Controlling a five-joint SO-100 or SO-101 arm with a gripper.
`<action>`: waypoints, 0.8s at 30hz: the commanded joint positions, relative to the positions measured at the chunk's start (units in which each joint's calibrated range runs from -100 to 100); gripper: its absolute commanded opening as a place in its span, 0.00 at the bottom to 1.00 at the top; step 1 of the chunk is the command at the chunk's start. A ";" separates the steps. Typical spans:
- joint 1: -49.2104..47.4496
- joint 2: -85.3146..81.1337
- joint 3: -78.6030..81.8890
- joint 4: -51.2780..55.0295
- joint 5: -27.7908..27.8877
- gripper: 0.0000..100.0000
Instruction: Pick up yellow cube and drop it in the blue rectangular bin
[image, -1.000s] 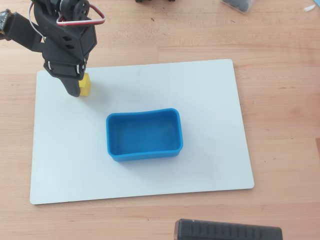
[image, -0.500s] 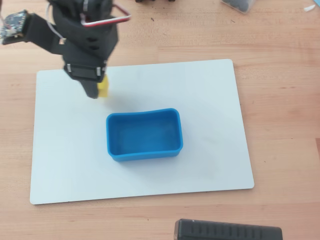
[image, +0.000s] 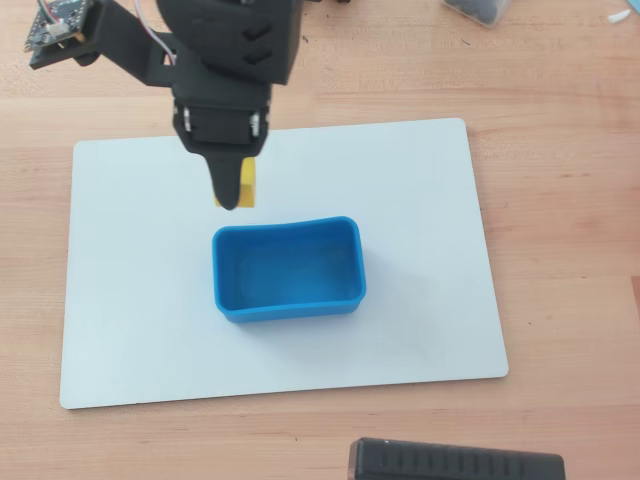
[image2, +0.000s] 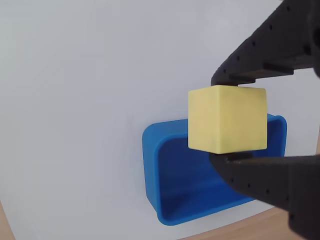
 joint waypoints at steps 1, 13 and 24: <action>-3.17 -4.43 -10.85 0.19 -0.88 0.05; -8.74 6.90 -18.49 -6.33 -1.27 0.05; -8.66 15.17 -16.40 -13.85 -1.27 0.04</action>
